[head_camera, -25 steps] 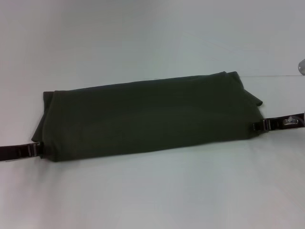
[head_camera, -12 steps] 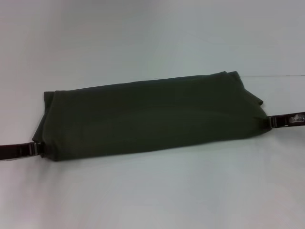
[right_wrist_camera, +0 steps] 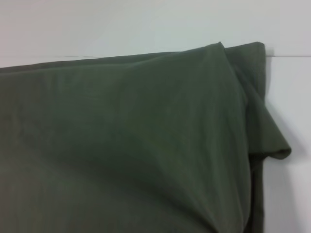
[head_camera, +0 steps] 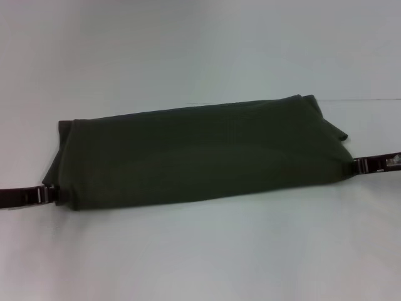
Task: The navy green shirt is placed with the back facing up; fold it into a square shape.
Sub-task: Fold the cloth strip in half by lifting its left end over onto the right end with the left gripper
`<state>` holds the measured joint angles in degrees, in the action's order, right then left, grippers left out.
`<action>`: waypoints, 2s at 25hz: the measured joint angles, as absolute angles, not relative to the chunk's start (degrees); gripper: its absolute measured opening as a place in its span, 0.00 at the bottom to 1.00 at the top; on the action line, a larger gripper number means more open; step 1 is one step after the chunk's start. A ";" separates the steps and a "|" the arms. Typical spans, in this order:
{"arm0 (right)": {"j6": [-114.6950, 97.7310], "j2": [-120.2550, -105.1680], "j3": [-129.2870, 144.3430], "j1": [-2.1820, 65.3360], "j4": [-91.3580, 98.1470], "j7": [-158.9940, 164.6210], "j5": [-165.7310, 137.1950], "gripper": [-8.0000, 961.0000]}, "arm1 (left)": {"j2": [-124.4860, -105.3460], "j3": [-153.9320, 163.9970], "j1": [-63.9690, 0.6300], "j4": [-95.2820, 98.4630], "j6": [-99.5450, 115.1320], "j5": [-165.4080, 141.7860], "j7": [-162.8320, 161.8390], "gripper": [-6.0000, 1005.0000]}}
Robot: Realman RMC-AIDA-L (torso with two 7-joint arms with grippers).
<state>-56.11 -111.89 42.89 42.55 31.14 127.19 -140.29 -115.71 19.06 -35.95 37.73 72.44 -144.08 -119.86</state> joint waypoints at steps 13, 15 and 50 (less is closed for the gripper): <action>-71.37 -113.98 42.25 34.54 42.60 127.11 -138.17 0.09 | -113.54 18.25 -36.48 41.61 86.15 -149.91 -120.72 0.03; -73.14 -114.48 42.25 33.00 44.24 127.02 -138.03 0.09 | -113.19 18.13 -36.49 42.44 87.92 -150.90 -120.83 0.03; -76.34 -111.91 31.79 32.38 48.78 116.72 -129.79 0.66 | -110.40 11.50 -38.88 43.31 83.20 -149.96 -127.37 0.57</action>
